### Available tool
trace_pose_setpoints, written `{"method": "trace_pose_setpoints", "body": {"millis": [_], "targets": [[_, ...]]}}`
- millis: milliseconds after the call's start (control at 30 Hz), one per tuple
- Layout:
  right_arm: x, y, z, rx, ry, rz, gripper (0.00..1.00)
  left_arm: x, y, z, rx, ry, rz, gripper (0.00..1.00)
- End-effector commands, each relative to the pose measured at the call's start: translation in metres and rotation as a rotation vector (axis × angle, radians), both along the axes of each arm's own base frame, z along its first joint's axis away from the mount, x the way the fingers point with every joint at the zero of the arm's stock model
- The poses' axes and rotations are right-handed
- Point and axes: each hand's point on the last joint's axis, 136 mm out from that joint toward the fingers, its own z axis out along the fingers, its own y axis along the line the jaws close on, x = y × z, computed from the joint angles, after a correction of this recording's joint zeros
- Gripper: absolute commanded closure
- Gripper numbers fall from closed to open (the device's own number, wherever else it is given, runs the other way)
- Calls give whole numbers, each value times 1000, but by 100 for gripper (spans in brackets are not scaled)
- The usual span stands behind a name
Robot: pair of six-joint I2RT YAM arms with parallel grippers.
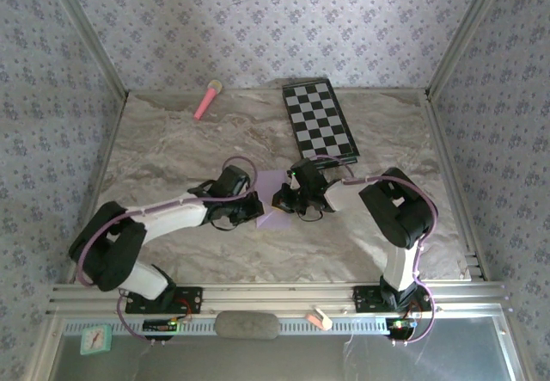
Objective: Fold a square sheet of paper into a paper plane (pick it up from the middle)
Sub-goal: Fold the triangle a second time at the center of the table.
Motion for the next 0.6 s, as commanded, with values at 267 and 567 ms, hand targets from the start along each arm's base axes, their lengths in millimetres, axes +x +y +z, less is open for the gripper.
{"method": "trace_pose_setpoints", "body": {"millis": [267,567], "targets": [[-28,-49,-56,-219,128,-38,95,-11,13,-42,90,91,51,100],[-7,-16,18,-69,-102,100,93,-30,36,-70,195,158,62,100]]}}
